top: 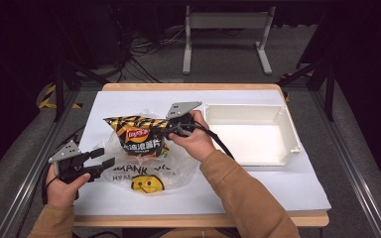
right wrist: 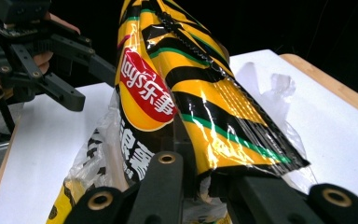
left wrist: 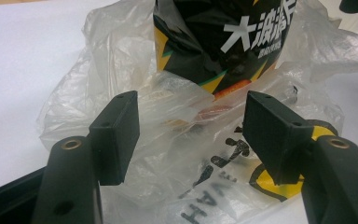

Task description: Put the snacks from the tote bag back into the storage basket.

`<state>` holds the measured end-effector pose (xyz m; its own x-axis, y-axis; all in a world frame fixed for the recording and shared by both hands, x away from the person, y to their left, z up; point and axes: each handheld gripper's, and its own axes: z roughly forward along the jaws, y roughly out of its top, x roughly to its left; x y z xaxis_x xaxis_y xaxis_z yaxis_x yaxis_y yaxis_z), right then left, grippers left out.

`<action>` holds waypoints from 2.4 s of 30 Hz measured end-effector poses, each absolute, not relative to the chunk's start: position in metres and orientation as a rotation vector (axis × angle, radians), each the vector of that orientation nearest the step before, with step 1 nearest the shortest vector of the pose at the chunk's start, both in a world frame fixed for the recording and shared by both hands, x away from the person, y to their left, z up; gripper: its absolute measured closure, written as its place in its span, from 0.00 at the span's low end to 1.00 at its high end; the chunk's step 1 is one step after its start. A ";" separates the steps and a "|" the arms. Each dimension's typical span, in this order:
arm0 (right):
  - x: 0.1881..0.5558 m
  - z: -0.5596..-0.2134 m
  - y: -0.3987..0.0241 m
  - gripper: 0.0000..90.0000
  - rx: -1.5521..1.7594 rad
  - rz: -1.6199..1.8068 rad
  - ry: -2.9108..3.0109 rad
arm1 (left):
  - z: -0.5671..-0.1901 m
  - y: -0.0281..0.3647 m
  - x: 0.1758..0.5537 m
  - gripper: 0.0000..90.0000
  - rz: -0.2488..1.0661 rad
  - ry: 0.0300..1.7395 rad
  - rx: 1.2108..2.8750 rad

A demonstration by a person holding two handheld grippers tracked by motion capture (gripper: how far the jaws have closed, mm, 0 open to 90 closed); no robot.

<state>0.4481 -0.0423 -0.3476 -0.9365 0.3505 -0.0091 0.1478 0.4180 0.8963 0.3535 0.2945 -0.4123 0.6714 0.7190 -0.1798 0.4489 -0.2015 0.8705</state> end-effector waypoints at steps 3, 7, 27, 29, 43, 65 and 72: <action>0.445 -0.344 -0.041 0.97 0.422 1.537 2.457 | -0.412 0.294 0.353 0.41 0.324 0.923 1.847; 0.441 -0.339 -0.041 0.98 0.415 1.558 2.443 | -0.412 0.293 0.353 0.44 0.328 0.916 1.857; 0.423 -0.296 -0.046 0.98 0.367 1.656 2.357 | -0.414 0.289 0.354 0.45 0.330 0.903 1.873; 0.422 -0.291 -0.046 0.98 0.358 1.658 2.349 | -0.414 0.289 0.354 0.45 0.330 0.905 1.871; 0.412 -0.258 -0.064 0.98 0.325 1.729 2.251 | -0.413 0.290 0.353 0.41 0.339 0.919 1.853; 0.406 -0.217 -0.103 0.98 0.344 1.754 2.143 | -0.413 0.291 0.353 0.40 0.338 0.925 1.851; 0.409 -0.210 -0.124 0.98 0.382 1.719 2.125 | -0.412 0.292 0.353 0.36 0.355 0.949 1.842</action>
